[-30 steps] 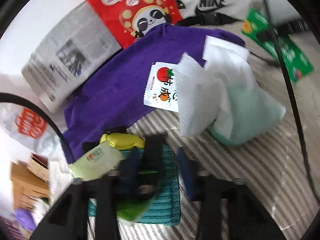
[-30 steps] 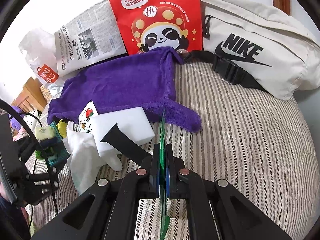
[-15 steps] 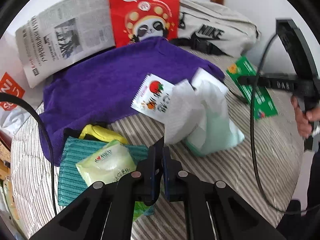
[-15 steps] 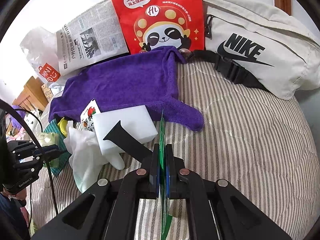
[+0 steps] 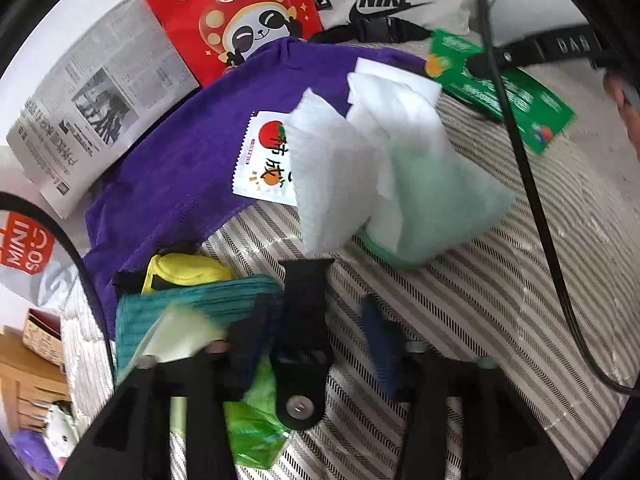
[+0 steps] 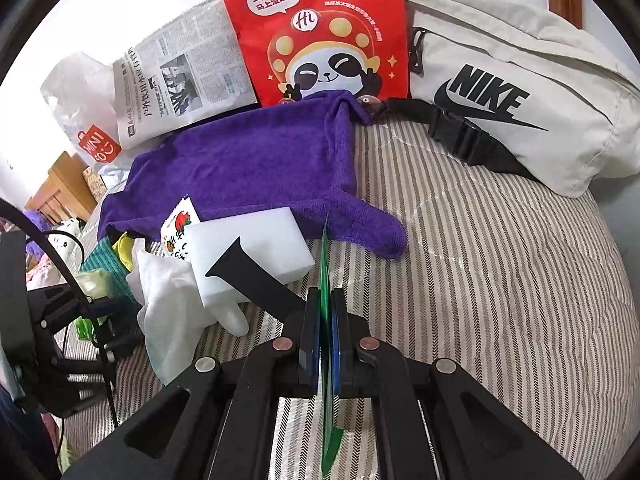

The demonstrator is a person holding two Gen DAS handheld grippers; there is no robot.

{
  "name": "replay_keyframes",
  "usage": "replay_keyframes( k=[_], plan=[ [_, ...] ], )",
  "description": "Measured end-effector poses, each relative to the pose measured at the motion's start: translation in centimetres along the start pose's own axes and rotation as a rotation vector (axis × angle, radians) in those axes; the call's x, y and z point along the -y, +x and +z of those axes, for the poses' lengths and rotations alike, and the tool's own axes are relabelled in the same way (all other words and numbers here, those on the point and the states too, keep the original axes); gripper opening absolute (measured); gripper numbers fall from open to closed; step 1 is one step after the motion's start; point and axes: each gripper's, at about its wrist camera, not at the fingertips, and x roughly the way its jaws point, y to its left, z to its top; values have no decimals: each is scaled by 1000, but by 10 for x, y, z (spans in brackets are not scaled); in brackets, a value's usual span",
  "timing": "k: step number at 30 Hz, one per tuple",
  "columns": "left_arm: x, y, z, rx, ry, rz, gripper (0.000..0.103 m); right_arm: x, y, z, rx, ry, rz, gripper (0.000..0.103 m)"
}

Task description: Organize soft objects

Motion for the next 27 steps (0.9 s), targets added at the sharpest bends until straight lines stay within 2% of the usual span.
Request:
replay_keyframes(
  k=[2, 3, 4, 5, 9, 15, 16, 18, 21, 27],
  plan=[
    [-3, 1, -2, 7, -24, -11, 49, 1, 1, -1, -2, 2, 1, 5],
    [-8, 2, -2, 1, -57, -41, 42, 1, 1, -1, -2, 3, 2, 5],
    [-12, 3, -2, -7, -75, -86, 27, 2, 2, -2, -3, 5, 3, 5],
    [-16, 4, -2, -12, -99, -128, 27, 3, 2, -2, -3, 8, 4, 5],
    [-25, 5, -3, -17, -140, -141, 21, 3, 1, -2, 2, 9, 10, 5],
    [-43, -1, -12, 10, -238, -255, 19, 7, -1, -3, 9, 25, 15, 5],
    [-44, -1, -13, 14, -244, -269, 15, 7, -2, -3, 9, 24, 17, 5],
    [-45, 2, -13, 4, -251, -268, 10, 7, -4, -3, 12, 23, 21, 5],
    [-40, 12, -12, -18, -218, -243, 12, 6, -3, -2, 7, 17, 28, 5],
    [-36, 13, -7, 2, -197, -223, 13, 6, 4, -3, -18, 10, 24, 5]
  ],
)
